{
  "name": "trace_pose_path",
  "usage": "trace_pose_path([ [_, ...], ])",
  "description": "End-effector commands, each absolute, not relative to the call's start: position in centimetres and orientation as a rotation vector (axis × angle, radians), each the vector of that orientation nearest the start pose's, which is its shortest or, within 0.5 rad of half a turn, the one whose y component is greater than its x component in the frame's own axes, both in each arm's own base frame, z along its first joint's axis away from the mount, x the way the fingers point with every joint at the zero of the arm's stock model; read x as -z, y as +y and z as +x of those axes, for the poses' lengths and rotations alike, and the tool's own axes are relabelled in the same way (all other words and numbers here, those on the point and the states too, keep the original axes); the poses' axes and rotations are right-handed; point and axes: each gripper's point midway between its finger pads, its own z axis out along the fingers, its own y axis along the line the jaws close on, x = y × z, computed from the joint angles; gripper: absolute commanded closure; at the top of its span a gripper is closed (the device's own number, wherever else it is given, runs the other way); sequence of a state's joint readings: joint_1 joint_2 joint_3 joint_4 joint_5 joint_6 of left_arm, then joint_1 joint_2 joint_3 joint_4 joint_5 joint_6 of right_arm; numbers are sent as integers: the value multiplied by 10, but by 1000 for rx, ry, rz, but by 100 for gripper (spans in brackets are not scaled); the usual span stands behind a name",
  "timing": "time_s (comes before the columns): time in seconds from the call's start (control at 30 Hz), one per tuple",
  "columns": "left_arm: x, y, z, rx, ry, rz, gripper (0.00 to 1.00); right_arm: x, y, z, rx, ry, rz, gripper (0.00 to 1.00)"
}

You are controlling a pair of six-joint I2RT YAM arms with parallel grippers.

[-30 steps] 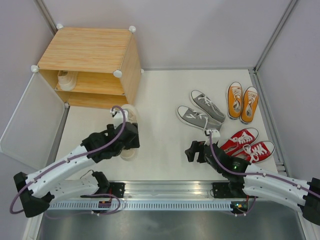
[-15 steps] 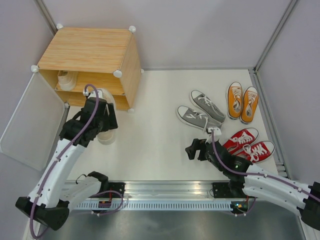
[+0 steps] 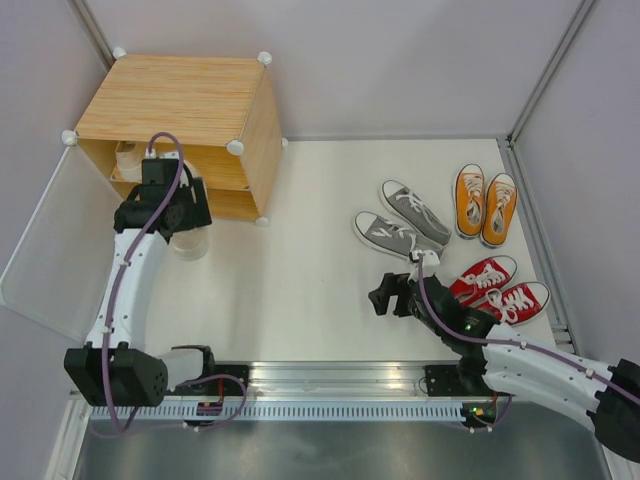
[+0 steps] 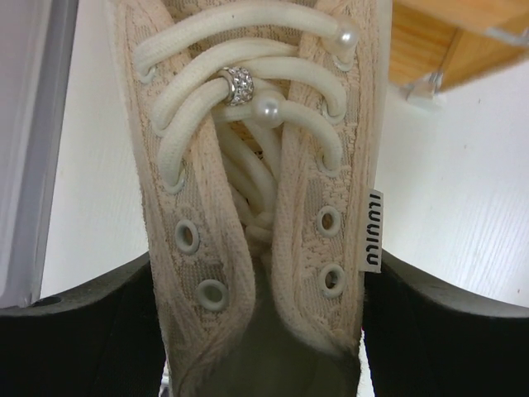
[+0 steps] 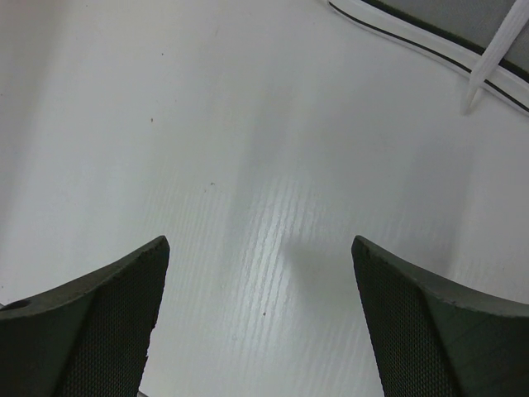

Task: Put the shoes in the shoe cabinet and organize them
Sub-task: Place the shoe in the shoe cabinet.

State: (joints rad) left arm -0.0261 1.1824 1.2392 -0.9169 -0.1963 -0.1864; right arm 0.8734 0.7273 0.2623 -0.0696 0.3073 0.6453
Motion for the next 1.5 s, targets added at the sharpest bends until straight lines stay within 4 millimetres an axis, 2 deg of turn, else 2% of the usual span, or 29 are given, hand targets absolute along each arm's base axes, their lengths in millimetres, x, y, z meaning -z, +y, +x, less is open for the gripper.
trace_pose_path([
  [0.0, -282, 38, 349, -166, 2147, -182, 70, -121, 210, 212, -704, 2018, -62, 5],
  [0.03, -284, 42, 354, -173, 2137, -172, 70, -118, 212, 215, -685, 2039, -73, 6],
  [0.1, -283, 58, 371, -204, 2120, -183, 69, -128, 218, 222, -689, 2024, -83, 6],
  [0.13, -284, 63, 376, -203, 2114, -191, 69, -126, 218, 225, -680, 2033, -88, 6],
  [0.17, -276, 68, 383, -182, 2134, -200, 69, -127, 219, 226, -684, 2033, -91, 6],
  [0.27, -271, 81, 394, -164, 2124, -225, 68, -126, 216, 232, -677, 2034, -88, 6],
  [0.4, -268, 92, 412, -188, 2095, -173, 66, -119, 212, 233, -691, 2040, -74, 6],
  [0.43, -274, 94, 416, -196, 2075, -165, 66, -118, 211, 235, -694, 2041, -66, 6],
  [0.63, -274, 108, 434, -234, 2076, -150, 62, -111, 220, 236, -717, 2074, -91, 6],
  [0.93, -278, 120, 464, -215, 2074, -157, 61, -107, 218, 236, -714, 2082, -88, 6],
  [1.3, -265, 130, 491, -224, 2090, -186, 61, -98, 222, 235, -724, 2108, -103, 6],
  [1.47, -258, 137, 494, -225, 2105, -227, 60, -95, 221, 236, -713, 2115, -100, 6],
])
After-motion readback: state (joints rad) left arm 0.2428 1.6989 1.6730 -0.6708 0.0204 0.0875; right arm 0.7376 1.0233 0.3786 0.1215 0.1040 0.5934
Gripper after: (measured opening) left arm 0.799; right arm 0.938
